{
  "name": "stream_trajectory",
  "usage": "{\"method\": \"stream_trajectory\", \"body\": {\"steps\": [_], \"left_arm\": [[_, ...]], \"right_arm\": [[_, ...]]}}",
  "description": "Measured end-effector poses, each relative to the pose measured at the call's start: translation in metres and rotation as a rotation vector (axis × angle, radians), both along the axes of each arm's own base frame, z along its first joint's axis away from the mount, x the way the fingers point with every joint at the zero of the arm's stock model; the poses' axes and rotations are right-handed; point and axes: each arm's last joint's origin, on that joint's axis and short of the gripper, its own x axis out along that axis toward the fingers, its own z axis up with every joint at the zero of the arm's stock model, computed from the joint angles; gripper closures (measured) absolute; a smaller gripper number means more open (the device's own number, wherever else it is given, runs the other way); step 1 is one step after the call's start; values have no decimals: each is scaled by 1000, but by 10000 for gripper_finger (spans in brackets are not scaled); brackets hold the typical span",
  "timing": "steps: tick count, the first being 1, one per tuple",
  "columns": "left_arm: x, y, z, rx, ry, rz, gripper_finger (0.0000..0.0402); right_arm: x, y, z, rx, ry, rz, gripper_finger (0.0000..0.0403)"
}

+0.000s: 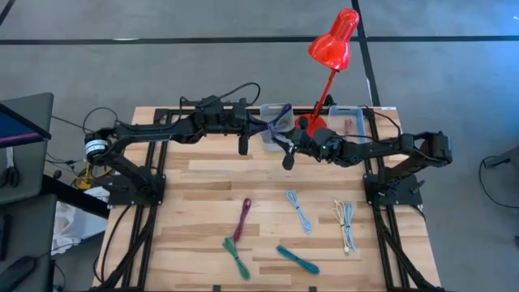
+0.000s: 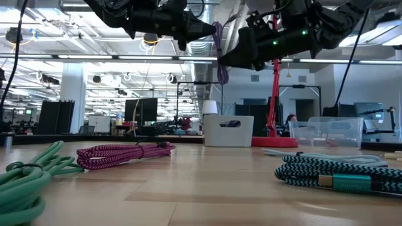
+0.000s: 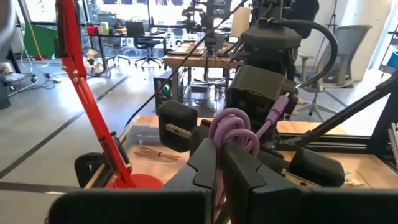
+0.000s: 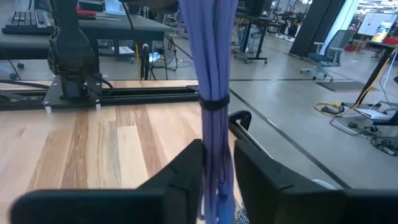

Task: Pick & Place USB Port
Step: Put the purple charger cable into the transparent bin

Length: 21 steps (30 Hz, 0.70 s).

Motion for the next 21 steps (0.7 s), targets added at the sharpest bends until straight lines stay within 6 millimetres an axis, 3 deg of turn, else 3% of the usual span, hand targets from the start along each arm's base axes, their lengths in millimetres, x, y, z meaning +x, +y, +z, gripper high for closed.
{"method": "stream_trajectory", "body": {"steps": [7,16,21], "left_arm": [[1,-1,1,2,-6,-5,392],[-1,-1,2,4,-13,-3,373],[-12,0,11,15,-29,13,349]], "right_arm": [[0,0,0,-28,11,8,389],[-2,3,3,-66,32,14,397],[-16,4,11,-88,72,-15,400]]}}
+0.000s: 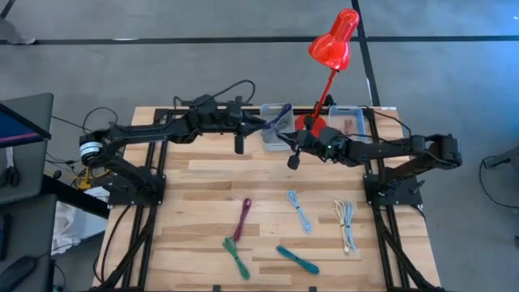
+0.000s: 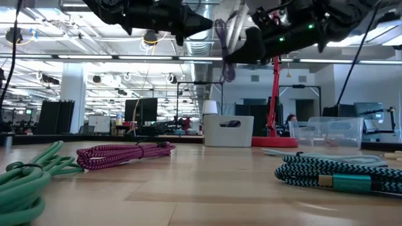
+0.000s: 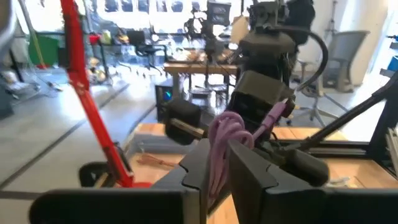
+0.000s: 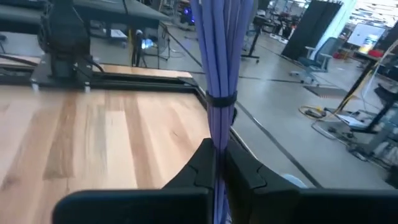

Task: Pick & Place USB Port
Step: Put the purple charger cable into the transparent bin

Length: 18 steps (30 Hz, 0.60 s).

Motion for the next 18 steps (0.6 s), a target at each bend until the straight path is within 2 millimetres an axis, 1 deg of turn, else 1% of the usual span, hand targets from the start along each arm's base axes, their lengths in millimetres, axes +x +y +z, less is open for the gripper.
{"method": "stream_trajectory", "body": {"steps": [4,7,10,12,18], "left_arm": [[-22,1,6,9,-21,31,350],[-43,-1,8,16,-40,51,356],[-61,-8,4,14,-48,58,362],[-73,-13,1,13,-53,58,364],[-97,-23,-6,17,-74,95,367]], "right_arm": [[-22,-1,1,-6,18,-51,401],[-40,-4,0,-12,25,-123,401],[-58,-9,-5,15,67,-230,401],[-70,-12,-8,47,65,-302,401],[-98,-20,-13,92,124,-524,402]]}}
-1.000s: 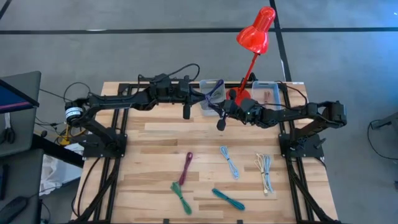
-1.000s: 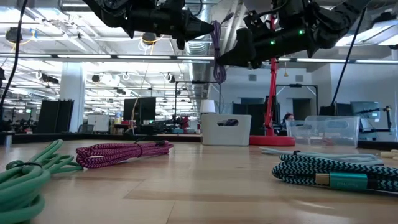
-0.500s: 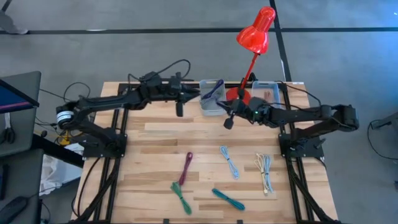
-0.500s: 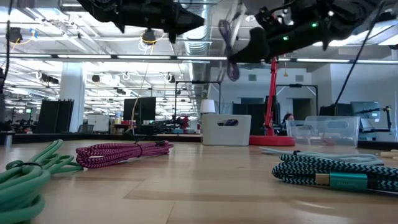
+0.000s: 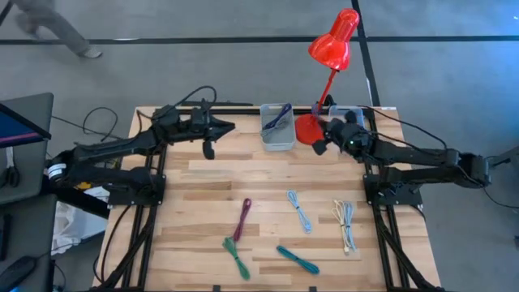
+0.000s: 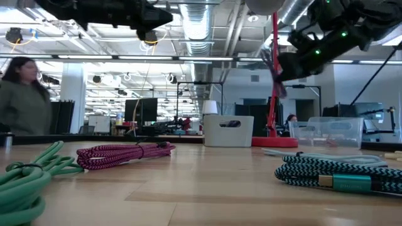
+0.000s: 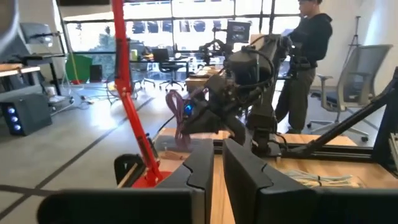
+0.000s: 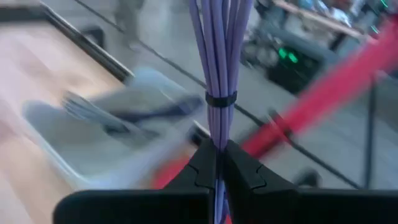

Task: Pick & Place USB Port
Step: Put the purple charger cable into the transparent bin

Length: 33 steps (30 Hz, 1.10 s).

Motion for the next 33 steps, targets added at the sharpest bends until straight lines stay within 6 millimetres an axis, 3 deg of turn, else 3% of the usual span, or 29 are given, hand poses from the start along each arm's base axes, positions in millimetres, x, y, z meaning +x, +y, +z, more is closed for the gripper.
{"method": "stream_trajectory", "body": {"steps": [7,15,33], "left_arm": [[-14,-6,-2,-2,-22,12,368],[-13,-5,-3,-2,-22,20,369],[-13,-5,-2,0,-28,20,369]], "right_arm": [[-28,0,-6,63,81,-153,403],[-60,3,-16,184,68,-321,403],[-80,-15,-37,315,195,-550,403]]}}
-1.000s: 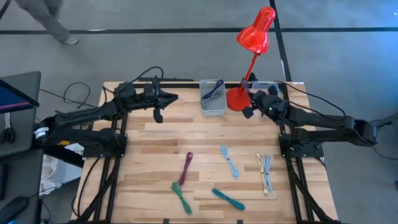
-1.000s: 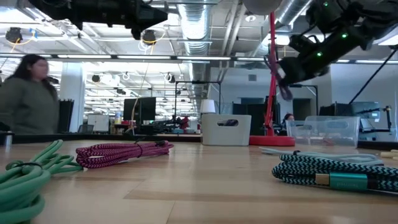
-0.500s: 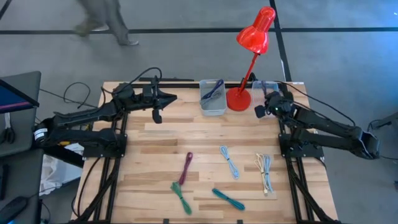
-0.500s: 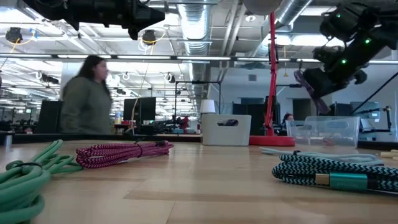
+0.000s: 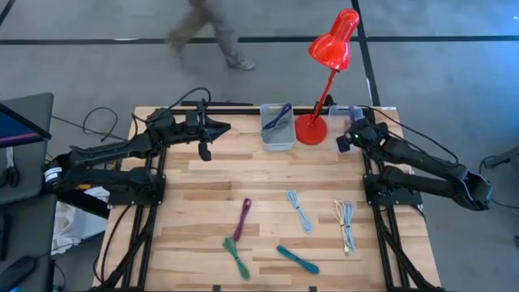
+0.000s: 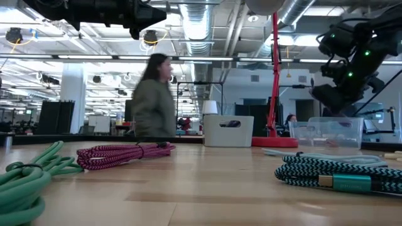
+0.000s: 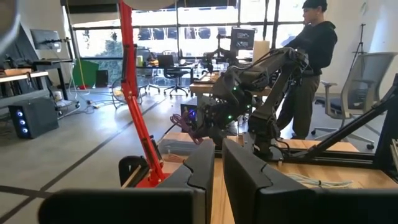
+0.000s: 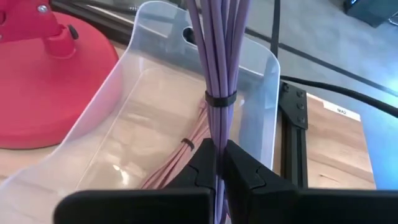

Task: Pick & Place USB Port
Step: Put the purple charger cable into the transparent bin

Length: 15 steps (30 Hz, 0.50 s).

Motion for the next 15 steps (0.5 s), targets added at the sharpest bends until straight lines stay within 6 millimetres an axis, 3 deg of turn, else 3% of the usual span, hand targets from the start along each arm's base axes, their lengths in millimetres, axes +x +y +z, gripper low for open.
{"method": "stream_trajectory", "body": {"steps": [4,15], "left_arm": [[0,0,0,0,-1,0,369],[0,0,0,1,-1,0,369]], "right_arm": [[0,0,0,5,0,2,398],[0,0,0,4,-3,3,315]]}}
